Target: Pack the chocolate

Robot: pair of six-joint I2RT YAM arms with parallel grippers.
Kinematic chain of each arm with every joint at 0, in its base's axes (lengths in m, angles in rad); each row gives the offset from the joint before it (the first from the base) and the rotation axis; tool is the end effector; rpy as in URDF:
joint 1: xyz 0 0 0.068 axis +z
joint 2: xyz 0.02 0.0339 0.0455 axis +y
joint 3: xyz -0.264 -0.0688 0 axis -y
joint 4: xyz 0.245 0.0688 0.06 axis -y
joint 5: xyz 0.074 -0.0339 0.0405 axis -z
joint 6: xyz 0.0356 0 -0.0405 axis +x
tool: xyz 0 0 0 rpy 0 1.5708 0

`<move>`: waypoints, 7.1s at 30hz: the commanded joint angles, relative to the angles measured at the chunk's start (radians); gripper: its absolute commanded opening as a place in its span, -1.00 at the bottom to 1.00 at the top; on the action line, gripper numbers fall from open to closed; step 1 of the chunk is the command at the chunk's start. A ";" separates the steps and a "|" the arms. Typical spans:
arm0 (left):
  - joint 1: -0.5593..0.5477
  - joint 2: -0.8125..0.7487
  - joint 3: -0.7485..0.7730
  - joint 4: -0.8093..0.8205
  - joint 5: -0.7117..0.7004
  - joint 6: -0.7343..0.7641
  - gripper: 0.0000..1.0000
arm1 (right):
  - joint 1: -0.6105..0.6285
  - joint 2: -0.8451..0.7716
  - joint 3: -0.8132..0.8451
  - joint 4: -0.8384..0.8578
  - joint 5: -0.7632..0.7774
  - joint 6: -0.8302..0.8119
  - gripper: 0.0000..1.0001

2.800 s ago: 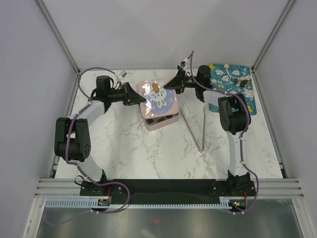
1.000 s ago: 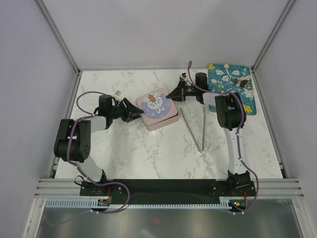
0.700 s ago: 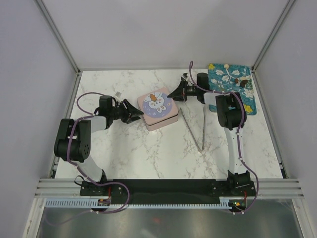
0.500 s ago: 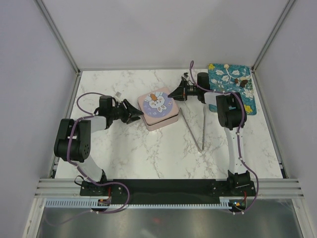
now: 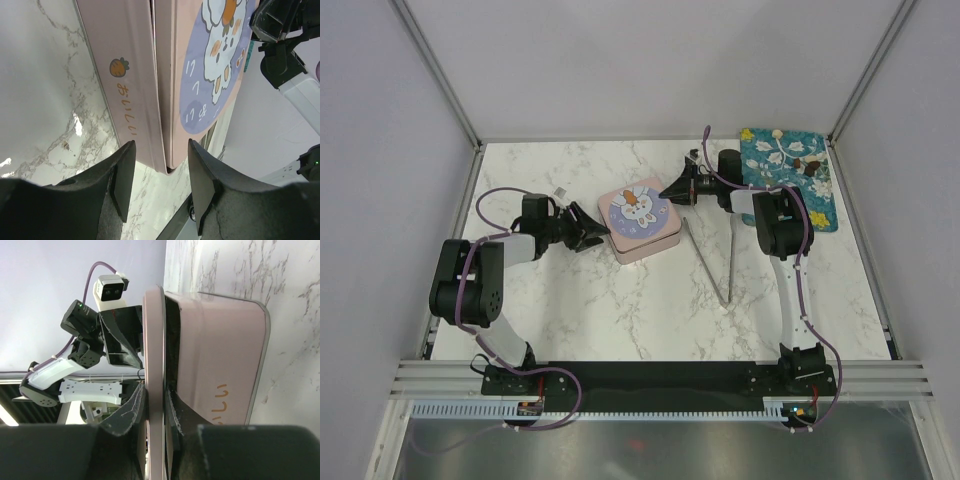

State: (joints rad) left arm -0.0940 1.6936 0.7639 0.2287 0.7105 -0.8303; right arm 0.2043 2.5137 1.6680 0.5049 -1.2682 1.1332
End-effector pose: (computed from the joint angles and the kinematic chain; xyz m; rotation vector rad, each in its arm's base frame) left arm 0.3205 -0.0535 0.1499 -0.4699 2.3487 -1.2728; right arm 0.5031 0.1389 0.0967 -0.0328 2.2379 2.0159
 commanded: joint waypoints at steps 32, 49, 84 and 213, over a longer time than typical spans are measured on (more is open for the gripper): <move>-0.004 0.023 0.147 -0.063 -0.017 0.085 0.09 | -0.028 -0.036 0.104 -0.453 0.078 -0.383 -0.15; -0.004 0.037 0.221 -0.123 -0.036 0.120 0.09 | -0.020 -0.030 0.125 -0.494 0.058 -0.438 -0.73; -0.001 -0.038 0.210 -0.173 -0.085 0.152 0.08 | -0.009 -0.090 -0.036 0.403 -0.033 0.327 -1.00; -0.049 0.077 0.160 -0.005 -0.026 0.059 -0.15 | -0.068 -0.076 0.107 -0.382 0.209 -0.238 0.96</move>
State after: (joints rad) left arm -0.1303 1.7580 0.8848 0.1829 0.6651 -0.7513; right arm 0.1390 2.4985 1.7069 0.4641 -1.1519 1.1866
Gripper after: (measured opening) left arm 0.427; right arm 0.982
